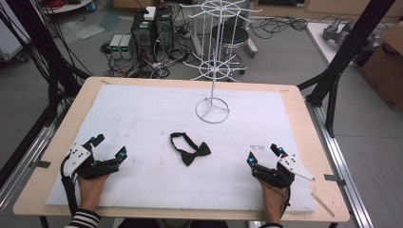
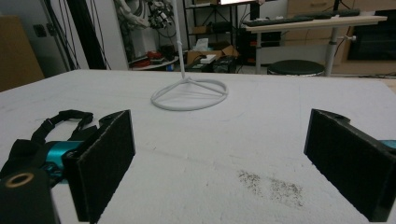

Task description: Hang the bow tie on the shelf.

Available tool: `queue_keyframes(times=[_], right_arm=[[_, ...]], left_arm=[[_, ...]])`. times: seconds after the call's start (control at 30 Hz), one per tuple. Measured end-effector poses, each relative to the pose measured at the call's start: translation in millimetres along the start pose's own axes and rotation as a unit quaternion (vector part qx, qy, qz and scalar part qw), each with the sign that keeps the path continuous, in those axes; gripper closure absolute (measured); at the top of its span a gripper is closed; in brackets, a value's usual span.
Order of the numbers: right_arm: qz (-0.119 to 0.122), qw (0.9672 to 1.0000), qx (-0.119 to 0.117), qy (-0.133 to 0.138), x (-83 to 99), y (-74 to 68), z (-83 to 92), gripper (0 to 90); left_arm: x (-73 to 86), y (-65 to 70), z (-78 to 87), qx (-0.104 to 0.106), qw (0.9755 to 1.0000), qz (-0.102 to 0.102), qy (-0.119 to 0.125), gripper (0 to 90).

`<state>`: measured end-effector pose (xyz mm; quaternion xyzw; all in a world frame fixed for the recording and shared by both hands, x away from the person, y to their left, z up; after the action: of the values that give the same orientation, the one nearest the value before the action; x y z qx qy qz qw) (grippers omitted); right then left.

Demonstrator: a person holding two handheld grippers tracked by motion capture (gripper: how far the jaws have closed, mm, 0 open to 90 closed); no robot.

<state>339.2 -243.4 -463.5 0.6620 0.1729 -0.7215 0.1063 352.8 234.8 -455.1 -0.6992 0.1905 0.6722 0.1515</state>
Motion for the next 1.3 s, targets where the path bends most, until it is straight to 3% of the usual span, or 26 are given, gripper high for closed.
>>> queue_keyframes(times=[0.7,1.3], right_arm=[[0.004,1.0000,0.004,-0.001,0.1,-0.2,-0.5,7.7],[0.000,0.9989,0.019,-0.042,4.6,3.3,-8.1,7.7]], left_arm=[[0.1,-0.3,-0.2,0.001,1.0000,0.004,-0.001,2.9],[-0.4,-1.2,0.3,0.001,1.0000,0.009,0.002,2.9]])
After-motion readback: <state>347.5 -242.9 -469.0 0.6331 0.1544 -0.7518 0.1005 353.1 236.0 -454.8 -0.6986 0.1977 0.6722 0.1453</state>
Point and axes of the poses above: each handheld gripper's, and its own axes: z roughly backward along the jaws, x roughly out of its underside, y roughly to its right, the point moved 9 cm from there along -z, roughly forward along the jaws, and after that the axes turned 4 degrees about y, right-handed, at the moved point
